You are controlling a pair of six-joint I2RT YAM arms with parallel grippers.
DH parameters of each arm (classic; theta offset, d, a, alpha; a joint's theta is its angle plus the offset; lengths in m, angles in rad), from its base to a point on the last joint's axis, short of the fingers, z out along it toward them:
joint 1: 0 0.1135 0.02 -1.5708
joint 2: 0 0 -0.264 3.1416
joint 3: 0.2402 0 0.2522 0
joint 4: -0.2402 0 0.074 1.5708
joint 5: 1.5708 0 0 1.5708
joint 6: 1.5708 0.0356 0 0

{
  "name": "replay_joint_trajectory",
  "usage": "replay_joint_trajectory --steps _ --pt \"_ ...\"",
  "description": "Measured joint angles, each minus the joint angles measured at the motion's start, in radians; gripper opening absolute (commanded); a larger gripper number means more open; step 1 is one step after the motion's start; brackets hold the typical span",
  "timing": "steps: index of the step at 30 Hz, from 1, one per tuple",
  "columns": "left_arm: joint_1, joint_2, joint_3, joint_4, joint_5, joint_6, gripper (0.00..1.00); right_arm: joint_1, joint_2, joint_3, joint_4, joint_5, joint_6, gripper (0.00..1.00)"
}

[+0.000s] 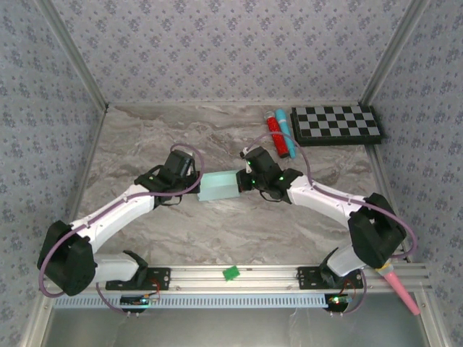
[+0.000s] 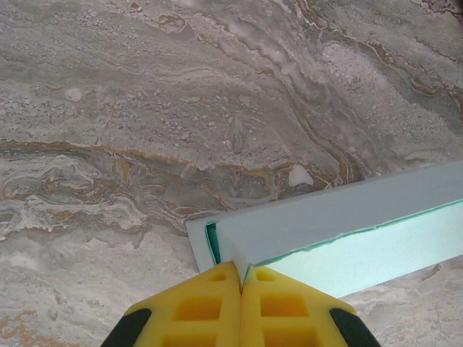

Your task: Fold the paper box

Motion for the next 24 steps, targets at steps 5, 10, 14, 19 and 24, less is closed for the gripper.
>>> replay_joint_trajectory --steps 5,10,14,19,24 --pt "0.004 0.004 0.000 0.006 -0.003 0.000 0.03 0.000 0.007 0.005 0.003 0.000 0.010 0.01" --pt "0.004 0.004 -0.006 0.014 -0.006 0.000 0.00 0.002 0.010 0.005 0.005 0.005 0.013 0.00" --pt "0.004 0.004 -0.013 0.027 -0.008 0.000 0.00 0.009 0.010 0.005 0.006 0.021 0.013 0.00" --pt "0.004 -0.002 -0.032 0.055 -0.013 0.000 0.00 0.023 0.010 -0.002 0.014 0.051 0.014 0.00" --pt "0.002 -0.021 -0.063 0.086 -0.014 0.000 0.00 0.036 0.010 -0.019 0.038 0.078 0.014 0.00"
